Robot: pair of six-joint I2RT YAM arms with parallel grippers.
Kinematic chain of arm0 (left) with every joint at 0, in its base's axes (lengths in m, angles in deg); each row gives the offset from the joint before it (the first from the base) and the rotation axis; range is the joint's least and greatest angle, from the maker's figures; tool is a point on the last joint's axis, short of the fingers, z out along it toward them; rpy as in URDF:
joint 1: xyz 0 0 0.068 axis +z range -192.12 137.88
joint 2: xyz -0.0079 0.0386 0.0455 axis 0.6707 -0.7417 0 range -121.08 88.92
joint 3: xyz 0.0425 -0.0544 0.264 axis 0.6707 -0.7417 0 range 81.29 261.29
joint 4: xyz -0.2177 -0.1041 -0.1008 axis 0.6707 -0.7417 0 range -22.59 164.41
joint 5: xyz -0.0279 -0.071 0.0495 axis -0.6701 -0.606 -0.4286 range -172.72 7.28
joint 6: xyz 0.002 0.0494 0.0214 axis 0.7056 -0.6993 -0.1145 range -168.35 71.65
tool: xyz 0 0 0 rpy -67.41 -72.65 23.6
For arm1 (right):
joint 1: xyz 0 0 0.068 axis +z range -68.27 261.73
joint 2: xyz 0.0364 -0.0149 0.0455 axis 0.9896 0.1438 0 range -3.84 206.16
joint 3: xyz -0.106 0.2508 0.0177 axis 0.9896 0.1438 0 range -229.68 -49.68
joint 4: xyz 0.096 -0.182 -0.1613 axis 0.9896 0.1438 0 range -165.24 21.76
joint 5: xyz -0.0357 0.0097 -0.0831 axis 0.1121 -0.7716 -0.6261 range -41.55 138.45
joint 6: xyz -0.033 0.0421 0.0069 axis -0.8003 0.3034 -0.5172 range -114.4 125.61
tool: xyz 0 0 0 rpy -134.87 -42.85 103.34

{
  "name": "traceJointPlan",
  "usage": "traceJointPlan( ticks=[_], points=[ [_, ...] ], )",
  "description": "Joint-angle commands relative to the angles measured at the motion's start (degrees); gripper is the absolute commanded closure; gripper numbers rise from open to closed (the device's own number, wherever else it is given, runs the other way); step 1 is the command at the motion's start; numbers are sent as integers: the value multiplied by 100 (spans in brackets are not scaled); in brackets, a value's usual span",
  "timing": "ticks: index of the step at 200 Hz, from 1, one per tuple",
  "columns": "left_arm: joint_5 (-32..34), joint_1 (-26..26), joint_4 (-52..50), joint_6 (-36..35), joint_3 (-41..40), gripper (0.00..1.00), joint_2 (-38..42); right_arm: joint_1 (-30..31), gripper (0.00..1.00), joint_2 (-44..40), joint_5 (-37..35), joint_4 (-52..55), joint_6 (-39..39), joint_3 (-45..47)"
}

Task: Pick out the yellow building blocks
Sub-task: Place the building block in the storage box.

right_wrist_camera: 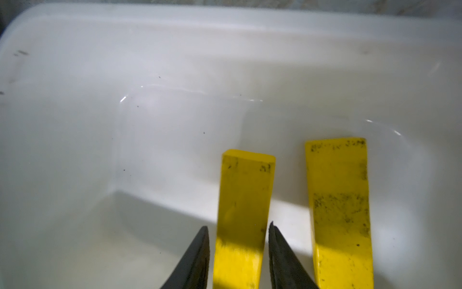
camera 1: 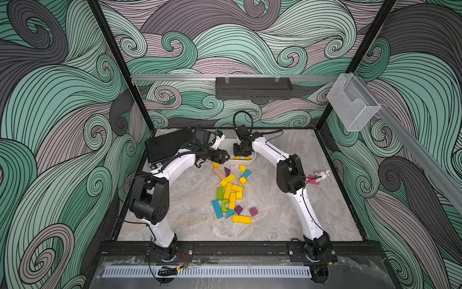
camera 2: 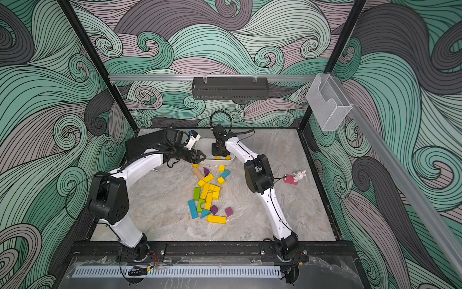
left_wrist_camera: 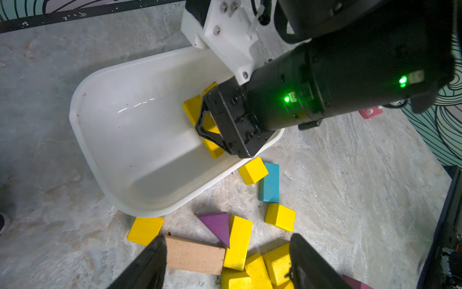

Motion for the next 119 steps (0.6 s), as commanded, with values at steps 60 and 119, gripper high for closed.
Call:
traceJointPlan(
  ticks=[60,119],
  points=[
    [0,4,-7,-16,-111,23,455,27,54,-424,-91,373,-31,-308],
    [159,13,-5,-184,-187,24,592,174,55,-1080,-197,401,-97,122]
  ],
)
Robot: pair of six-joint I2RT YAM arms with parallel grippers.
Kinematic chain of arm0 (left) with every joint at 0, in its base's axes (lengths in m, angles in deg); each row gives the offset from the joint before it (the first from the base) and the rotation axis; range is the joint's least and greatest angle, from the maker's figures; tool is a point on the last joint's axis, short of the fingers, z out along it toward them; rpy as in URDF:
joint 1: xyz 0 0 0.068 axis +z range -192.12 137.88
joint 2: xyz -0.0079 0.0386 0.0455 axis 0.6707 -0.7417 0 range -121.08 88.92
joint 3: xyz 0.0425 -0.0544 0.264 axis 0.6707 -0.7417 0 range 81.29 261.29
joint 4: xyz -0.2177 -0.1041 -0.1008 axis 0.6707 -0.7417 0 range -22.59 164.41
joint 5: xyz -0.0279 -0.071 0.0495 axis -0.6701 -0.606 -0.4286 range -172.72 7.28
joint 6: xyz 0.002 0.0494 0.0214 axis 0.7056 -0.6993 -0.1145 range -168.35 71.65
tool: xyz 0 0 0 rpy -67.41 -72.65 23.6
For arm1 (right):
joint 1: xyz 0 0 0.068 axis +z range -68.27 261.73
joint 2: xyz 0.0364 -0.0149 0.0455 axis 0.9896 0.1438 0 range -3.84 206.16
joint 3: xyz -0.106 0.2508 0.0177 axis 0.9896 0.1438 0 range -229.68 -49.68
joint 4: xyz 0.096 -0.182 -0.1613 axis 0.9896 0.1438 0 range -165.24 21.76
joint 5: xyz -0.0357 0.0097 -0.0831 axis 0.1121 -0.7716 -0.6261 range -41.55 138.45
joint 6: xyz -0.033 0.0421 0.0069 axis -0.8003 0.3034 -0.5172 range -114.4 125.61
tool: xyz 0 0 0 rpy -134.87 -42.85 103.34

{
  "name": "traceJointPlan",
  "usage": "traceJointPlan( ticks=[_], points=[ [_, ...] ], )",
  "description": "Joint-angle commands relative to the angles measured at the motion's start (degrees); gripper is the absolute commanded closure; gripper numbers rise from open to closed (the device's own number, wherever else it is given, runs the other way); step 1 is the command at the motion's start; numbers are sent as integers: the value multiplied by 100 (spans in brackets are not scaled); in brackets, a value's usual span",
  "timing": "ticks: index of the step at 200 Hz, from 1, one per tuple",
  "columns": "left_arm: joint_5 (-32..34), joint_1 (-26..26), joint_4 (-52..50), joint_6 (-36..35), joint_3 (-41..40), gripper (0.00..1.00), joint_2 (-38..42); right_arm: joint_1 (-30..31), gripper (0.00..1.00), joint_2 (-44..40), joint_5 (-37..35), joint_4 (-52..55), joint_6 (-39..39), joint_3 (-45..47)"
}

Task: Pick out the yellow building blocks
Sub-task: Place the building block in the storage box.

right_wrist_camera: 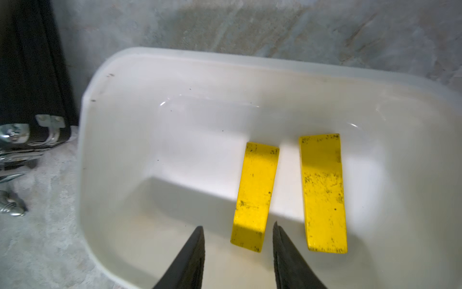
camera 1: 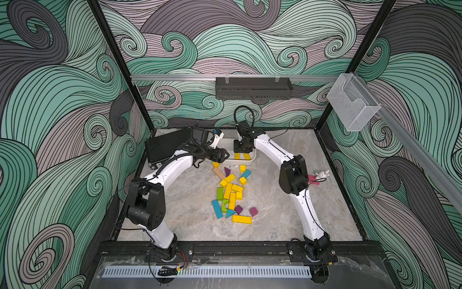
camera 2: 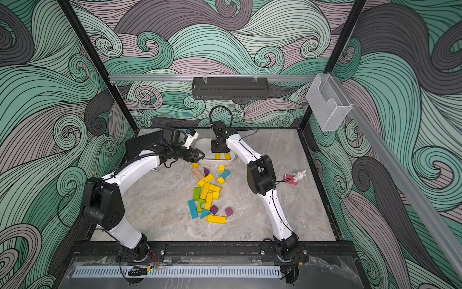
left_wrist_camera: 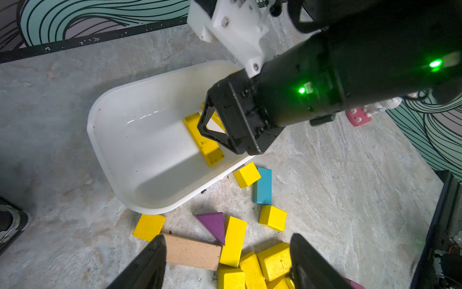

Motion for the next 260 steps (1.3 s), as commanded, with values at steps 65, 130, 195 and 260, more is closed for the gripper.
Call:
traceJointPlan(
  ticks=[65,130,195,260],
  points=[
    [217,0,42,-589,-281,25,575,255,58,-1617,-97,70,-363,1100],
    [590,-691,-287,-2460,-831,24,1098,201,60,-3996,211,-814,-472,3884],
    [-269,-1022,-1019,-3085,-1233,23,1591,170,60,-6113,1576,-1196,-472,6447],
    [-437,-1177,-944,-3207,-1491,26,1351,175,43,-8120,1865,-1348,-556,8226]
  ],
)
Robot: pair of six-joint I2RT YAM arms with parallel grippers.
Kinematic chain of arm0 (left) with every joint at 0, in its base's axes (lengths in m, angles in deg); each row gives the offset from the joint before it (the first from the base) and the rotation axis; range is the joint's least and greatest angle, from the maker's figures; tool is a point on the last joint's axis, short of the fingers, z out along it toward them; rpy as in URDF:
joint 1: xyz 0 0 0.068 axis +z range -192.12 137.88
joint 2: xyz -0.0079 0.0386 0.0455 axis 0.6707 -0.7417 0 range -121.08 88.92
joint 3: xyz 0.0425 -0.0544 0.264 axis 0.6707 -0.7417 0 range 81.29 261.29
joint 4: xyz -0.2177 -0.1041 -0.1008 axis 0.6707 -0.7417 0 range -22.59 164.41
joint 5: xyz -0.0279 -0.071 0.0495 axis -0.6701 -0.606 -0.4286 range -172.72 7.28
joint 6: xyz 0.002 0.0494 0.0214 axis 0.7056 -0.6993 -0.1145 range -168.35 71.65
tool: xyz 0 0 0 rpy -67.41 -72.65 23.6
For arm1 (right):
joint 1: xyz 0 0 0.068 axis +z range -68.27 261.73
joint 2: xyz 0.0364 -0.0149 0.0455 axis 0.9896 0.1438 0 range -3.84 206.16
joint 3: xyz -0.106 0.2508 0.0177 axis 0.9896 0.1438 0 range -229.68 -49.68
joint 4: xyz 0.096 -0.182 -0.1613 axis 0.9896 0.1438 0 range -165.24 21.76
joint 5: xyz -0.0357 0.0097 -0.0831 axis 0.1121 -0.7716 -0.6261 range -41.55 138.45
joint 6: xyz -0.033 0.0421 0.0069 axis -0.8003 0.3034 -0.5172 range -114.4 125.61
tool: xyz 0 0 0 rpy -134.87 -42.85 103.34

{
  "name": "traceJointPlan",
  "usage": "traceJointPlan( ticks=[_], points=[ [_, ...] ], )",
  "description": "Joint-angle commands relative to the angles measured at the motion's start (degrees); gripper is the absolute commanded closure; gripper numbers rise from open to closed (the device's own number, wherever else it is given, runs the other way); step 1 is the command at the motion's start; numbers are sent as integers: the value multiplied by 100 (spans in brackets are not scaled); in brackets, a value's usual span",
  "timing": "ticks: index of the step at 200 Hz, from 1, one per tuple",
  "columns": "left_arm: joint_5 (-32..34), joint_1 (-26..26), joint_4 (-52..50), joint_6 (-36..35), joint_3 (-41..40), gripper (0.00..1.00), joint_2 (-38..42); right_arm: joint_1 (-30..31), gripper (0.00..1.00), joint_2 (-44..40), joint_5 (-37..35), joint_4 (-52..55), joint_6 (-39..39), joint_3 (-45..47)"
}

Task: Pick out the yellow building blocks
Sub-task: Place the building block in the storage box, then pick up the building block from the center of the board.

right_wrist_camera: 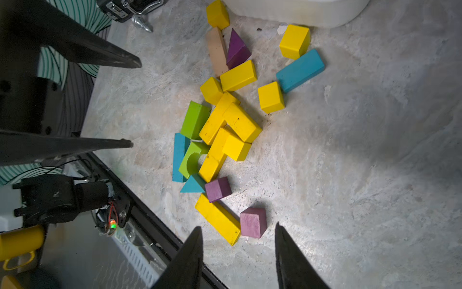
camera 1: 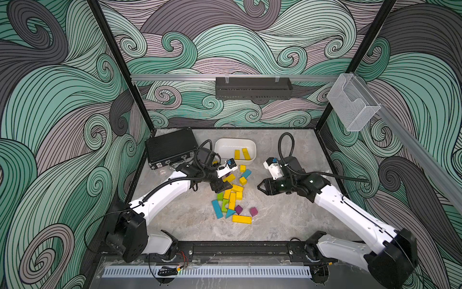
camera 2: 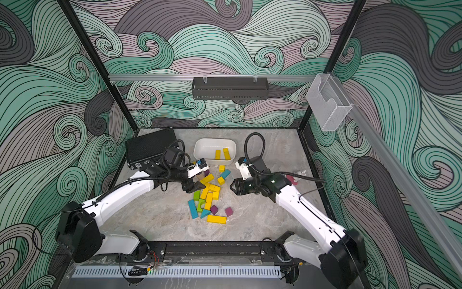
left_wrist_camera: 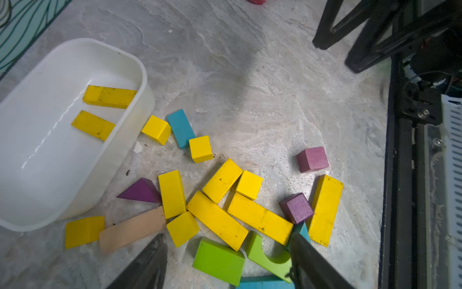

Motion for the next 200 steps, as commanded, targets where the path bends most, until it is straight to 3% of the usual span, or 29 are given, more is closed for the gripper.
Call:
traceJointPlan(
  ticks=[1,51,109,165,186,200],
  points=[
    [-144,-67,-197,-149,151,26,-235,-2,43,-534,263,-96,-22,341],
    [219,-331,-315,-173,457,29,-933,-11,25,-1106,532,-64,310,1118],
    [270,-376,-683,-450,1098,36,-1884,-27,12,-1224,85,-66,268,1330],
    [291,-546,-1313,-776,1765,44,-2727,-98,12,-1215,256,-140,79,1385],
    [328,-619,-1451,-889,1886,49,-2926,-130,1,-1120,217,-142,106,1373],
    [365,-646,-1424,-908,1909,52,-3015,-166,1,-1030,221,-137,164,1385]
  ],
)
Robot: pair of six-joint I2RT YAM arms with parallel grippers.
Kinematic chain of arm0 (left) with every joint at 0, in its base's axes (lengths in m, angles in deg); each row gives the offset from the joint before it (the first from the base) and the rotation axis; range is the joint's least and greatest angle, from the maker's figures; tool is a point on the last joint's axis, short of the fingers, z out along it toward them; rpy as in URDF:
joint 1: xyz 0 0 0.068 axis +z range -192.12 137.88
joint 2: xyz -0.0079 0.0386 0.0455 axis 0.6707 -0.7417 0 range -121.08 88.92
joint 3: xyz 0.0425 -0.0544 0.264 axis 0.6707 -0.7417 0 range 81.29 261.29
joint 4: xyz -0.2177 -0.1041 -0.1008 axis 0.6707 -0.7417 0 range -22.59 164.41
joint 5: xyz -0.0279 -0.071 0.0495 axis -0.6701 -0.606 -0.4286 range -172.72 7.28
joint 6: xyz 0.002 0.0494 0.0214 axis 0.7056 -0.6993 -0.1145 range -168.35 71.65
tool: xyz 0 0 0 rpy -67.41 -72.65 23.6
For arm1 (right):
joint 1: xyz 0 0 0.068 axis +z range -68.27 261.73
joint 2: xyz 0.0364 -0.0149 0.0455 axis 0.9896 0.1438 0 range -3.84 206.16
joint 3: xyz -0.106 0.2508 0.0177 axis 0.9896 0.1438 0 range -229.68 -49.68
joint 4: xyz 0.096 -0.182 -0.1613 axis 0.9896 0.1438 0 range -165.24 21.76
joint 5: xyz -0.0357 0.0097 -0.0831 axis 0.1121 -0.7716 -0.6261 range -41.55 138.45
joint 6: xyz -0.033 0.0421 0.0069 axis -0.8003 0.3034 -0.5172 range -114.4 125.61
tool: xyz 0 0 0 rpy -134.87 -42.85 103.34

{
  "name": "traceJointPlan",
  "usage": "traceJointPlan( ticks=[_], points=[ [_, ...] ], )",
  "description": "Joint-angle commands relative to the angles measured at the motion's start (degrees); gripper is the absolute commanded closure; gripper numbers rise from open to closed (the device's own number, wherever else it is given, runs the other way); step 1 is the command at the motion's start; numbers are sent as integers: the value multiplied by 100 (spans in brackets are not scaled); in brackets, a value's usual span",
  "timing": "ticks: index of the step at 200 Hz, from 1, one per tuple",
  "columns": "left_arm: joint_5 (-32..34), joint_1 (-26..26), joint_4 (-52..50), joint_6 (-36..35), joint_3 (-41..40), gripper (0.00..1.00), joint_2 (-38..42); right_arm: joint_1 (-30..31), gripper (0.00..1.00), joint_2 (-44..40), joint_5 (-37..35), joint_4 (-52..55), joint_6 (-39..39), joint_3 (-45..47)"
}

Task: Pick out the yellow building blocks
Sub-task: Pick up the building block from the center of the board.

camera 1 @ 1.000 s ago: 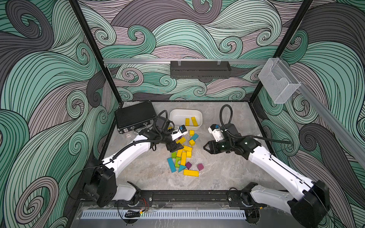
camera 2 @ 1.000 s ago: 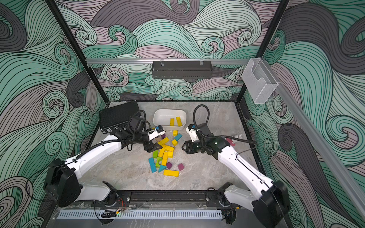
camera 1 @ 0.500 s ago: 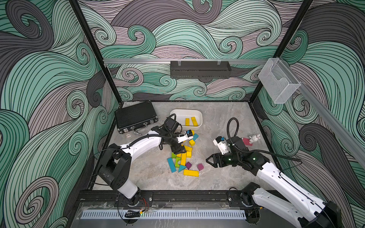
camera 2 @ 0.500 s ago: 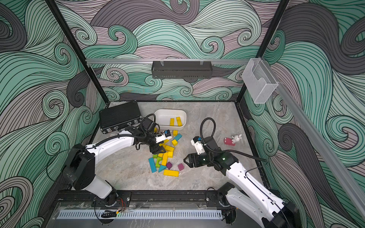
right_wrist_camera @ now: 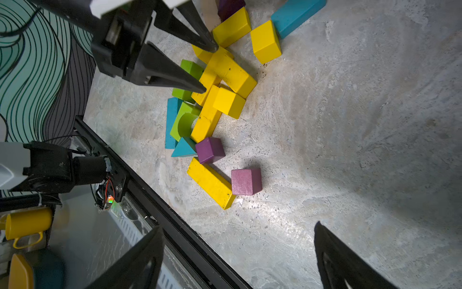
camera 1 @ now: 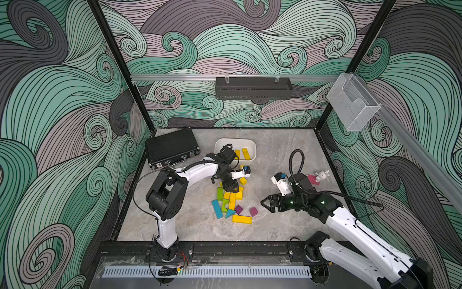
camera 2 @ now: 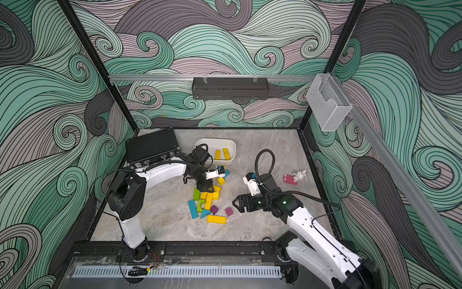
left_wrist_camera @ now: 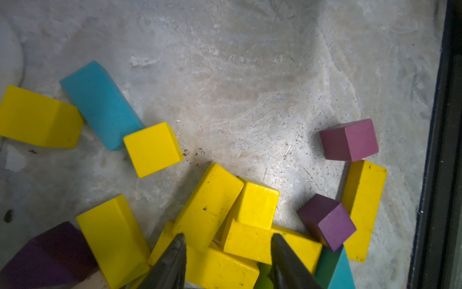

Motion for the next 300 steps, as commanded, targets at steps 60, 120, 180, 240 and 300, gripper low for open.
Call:
traceJointPlan(
  ticks=[60,120,180,240,300],
  points=[
    [521,-224,-185,-313,259,58,-438,-119,2,318,157,-312,88,215],
    [896,-324,-111,-351,464,61,-634,-142,5,459,166,-554,104,220],
    [1020,-318,-496,-565,769,57,-1003,-187,7,483,118,-551,56,212],
    [943,-329,-477,-390,747,63,-990,-213,8,485,100,-554,56,206],
    [915,-321,-143,-287,522,82,-595,-230,8,550,61,-556,79,186]
  ],
)
